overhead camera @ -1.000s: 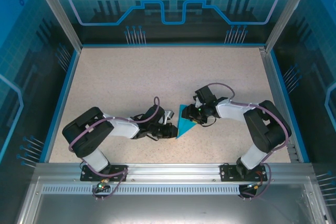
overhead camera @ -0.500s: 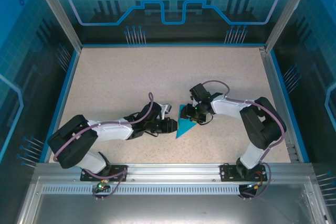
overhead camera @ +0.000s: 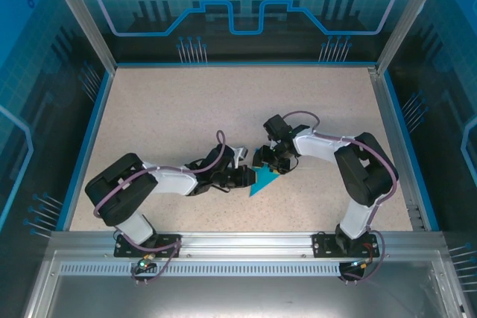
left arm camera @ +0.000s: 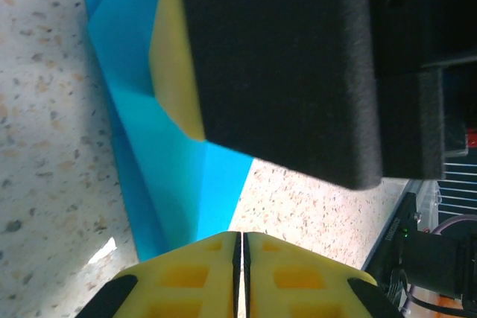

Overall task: Fold a paper plane with a square sheet of paper (pick it up from the middle)
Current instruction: Fourth fold the wing at the center of the table.

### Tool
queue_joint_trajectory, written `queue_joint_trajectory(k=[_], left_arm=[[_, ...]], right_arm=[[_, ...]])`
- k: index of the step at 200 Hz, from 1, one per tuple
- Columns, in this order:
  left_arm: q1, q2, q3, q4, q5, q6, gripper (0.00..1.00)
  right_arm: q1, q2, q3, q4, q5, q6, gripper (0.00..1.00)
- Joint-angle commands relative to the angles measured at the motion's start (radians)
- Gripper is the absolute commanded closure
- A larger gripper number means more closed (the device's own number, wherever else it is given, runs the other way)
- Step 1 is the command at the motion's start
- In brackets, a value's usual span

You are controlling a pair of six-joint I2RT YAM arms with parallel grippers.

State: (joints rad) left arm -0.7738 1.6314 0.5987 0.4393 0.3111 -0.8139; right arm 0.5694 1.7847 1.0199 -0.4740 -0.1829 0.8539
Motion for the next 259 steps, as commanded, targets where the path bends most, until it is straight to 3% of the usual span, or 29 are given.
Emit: queue_joint_trajectory(k=[1,140,213,259], left_arm=[[-0.005,0.027,0.037,0.03,0.02,0.005,0.87],[-0.005,0.109,0.082,-0.069,-0.021,0.039,0.91],[-0.004,0.137,0.092,-0.085,-0.02,0.043,0.91],[-0.004,0.141,0.095,-0.081,-0.017,0.04,0.92]], right_arm=[[0.012,0.107,-0.053,-0.058,0.094,0.023,0.37],[0.011,0.126,-0.061,-0.047,0.084,0.035,0.39],[-0.015,0.021,-0.134,0.056,0.031,-0.007,0.31],[-0.037,-0.011,-0.182,0.076,0.033,-0.029,0.34]])
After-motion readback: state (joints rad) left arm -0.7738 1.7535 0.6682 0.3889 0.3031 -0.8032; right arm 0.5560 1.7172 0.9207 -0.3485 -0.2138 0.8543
